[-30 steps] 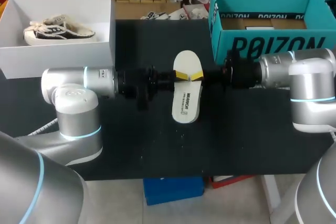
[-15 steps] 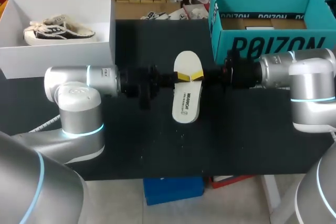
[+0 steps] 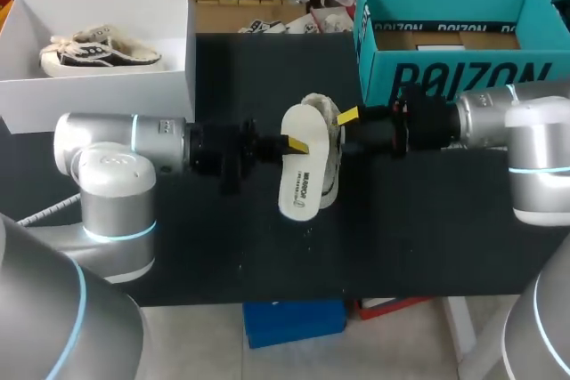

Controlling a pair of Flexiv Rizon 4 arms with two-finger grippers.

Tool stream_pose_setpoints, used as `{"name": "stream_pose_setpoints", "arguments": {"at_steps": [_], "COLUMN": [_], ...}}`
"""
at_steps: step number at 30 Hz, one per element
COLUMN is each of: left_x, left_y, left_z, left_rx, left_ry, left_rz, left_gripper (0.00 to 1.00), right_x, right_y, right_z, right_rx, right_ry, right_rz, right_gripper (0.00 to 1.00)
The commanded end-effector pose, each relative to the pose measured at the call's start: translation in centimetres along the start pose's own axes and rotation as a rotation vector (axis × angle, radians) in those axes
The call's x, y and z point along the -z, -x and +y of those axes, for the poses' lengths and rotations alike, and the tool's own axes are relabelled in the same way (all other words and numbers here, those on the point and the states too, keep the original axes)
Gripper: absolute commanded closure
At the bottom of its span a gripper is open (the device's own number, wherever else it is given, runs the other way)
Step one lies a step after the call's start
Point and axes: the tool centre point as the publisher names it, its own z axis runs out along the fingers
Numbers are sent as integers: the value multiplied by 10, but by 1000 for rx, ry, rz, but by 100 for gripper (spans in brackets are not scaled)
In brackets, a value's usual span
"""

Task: Take the shoe out of the shoebox, open the shoe tongue, remove and reinsert the insole, then place the shoe into the shoebox

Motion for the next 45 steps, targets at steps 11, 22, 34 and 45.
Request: {"name": "stream_pose_setpoints", "arguments": {"at_steps": [11, 22, 34, 45], "left_x": [69, 87, 89, 77], "left_y": [0, -11, -9, -14], "left_z": [-74, -102, -116, -114], "left_rx": [73, 134, 133, 180], "left_ry": [-49, -110, -203, -370], "left_rz": [163, 213, 282, 454], "left_gripper": [100, 100, 100, 100], "right_x": [53, 84, 94, 94], "right_y": [-15, -24, -28, -28], "right_z": [-35, -70, -85, -85], "right_rx": [-63, -111, -125, -125], "right_ry": [150, 312, 351, 351], "right_rz": [-180, -262, -296, -296], "right_gripper": [0, 0, 0, 0]}}
